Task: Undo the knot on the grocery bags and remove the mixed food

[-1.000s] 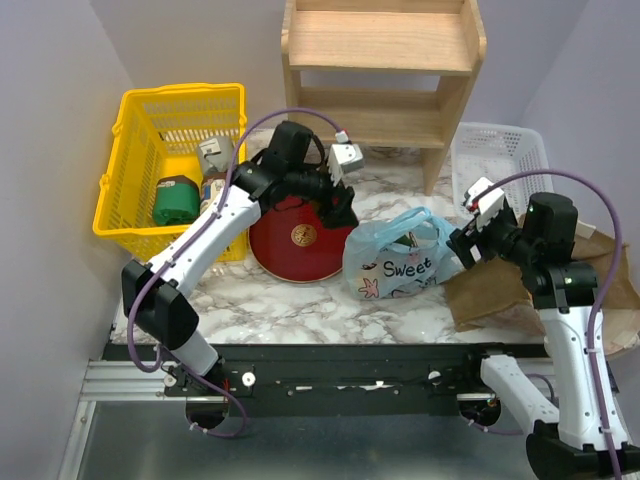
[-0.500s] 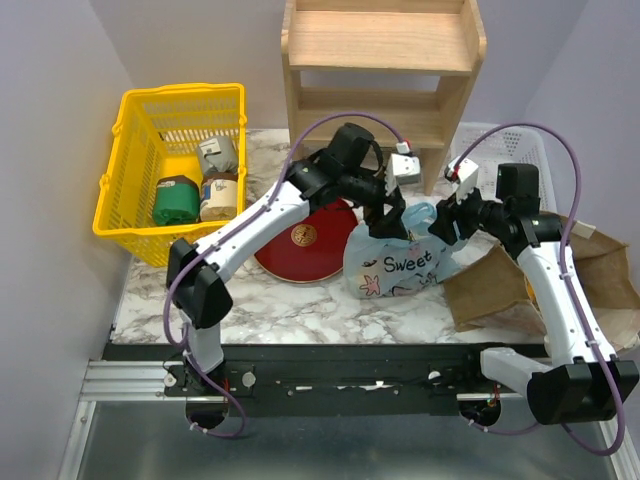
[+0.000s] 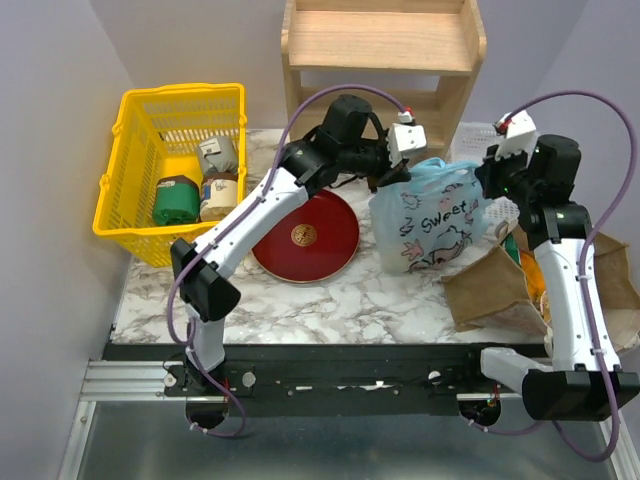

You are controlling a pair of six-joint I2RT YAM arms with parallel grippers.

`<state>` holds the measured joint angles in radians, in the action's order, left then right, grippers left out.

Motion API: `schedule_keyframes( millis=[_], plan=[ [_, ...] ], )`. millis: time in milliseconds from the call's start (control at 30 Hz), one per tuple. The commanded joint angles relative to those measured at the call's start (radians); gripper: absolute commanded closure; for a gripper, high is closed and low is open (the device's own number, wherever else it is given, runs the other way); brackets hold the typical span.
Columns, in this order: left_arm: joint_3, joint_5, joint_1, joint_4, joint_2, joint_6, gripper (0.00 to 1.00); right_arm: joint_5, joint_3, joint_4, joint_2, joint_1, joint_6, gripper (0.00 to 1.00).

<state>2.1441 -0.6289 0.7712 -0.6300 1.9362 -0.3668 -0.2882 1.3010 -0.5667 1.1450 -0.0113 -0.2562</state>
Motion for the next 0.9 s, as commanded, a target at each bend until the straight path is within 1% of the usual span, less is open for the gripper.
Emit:
schedule_keyframes(
  millis=[0,33,100,133,167,200,233,267,300,333,367,400,433,467,500,533,567,633,667,700,767,867],
  plan=[
    [-0.128,0.100,-0.024,0.104,-0.164,-0.023,1.00,0.144,-0.006,0.031,-0.071,-0.056,0.103,1.00],
    [-0.235,0.100,-0.026,0.111,-0.230,-0.033,1.00,0.155,-0.035,0.024,-0.089,-0.059,0.104,1.00],
    [-0.350,0.081,-0.033,0.122,-0.298,-0.043,1.00,0.190,-0.136,0.005,-0.142,-0.067,0.106,0.99],
    [-0.462,0.069,-0.036,0.116,-0.359,-0.047,1.00,0.202,-0.170,-0.004,-0.155,-0.070,0.126,1.00],
    [-0.516,0.063,-0.035,0.113,-0.388,-0.056,1.00,0.207,-0.199,-0.036,-0.169,-0.079,0.141,0.99],
    [-0.568,0.055,-0.035,0.113,-0.414,-0.057,1.00,0.199,-0.260,-0.057,-0.194,-0.081,0.159,1.00],
    [-0.660,0.055,-0.036,0.115,-0.457,-0.058,1.00,0.189,-0.288,-0.080,-0.206,-0.084,0.204,1.00],
    [-0.699,0.055,-0.036,0.124,-0.476,-0.044,1.00,0.176,-0.322,-0.128,-0.218,-0.085,0.225,1.00],
    [-0.731,0.054,-0.036,0.131,-0.489,-0.029,1.00,0.128,-0.379,-0.148,-0.243,-0.087,0.239,0.99],
    [-0.777,0.041,-0.036,0.136,-0.503,-0.017,1.00,0.089,-0.408,-0.168,-0.254,-0.085,0.236,0.97],
    [-0.794,0.035,-0.036,0.142,-0.508,-0.008,1.00,0.055,-0.413,-0.183,-0.263,-0.084,0.229,0.89],
    [-0.805,0.029,-0.035,0.144,-0.507,0.011,1.00,-0.013,-0.404,-0.177,-0.268,-0.084,0.201,0.79],
    [-0.817,0.020,-0.035,0.147,-0.502,0.020,1.00,-0.061,-0.361,-0.183,-0.268,-0.084,0.169,0.67],
    [-0.820,0.017,-0.035,0.154,-0.499,0.029,1.00,-0.115,-0.330,-0.197,-0.261,-0.084,0.106,0.60],
    [-0.822,0.012,-0.033,0.161,-0.499,0.043,1.00,-0.211,-0.292,-0.202,-0.252,-0.084,0.079,0.52],
    [-0.820,0.006,-0.035,0.162,-0.491,0.042,1.00,-0.251,-0.223,-0.211,-0.243,-0.084,0.048,0.38],
    [-0.819,-0.002,-0.035,0.161,-0.490,0.043,1.00,-0.284,-0.189,-0.222,-0.222,-0.084,-0.006,0.29],
    [-0.811,-0.008,-0.035,0.159,-0.477,0.037,1.00,-0.344,-0.145,-0.237,-0.196,-0.078,-0.066,0.16],
    [-0.810,-0.012,-0.033,0.159,-0.476,0.037,1.00,-0.348,-0.111,-0.263,-0.161,-0.072,-0.131,0.14],
    [-0.810,-0.014,-0.035,0.158,-0.471,0.035,1.00,-0.347,-0.100,-0.275,-0.145,-0.050,-0.162,0.00],
    [-0.806,-0.020,-0.035,0.158,-0.468,0.040,1.00,-0.329,-0.085,-0.288,-0.108,-0.026,-0.219,0.00],
    [-0.802,-0.020,-0.035,0.151,-0.468,0.045,1.00,-0.302,-0.066,-0.283,-0.032,0.010,-0.230,0.00]
  ],
)
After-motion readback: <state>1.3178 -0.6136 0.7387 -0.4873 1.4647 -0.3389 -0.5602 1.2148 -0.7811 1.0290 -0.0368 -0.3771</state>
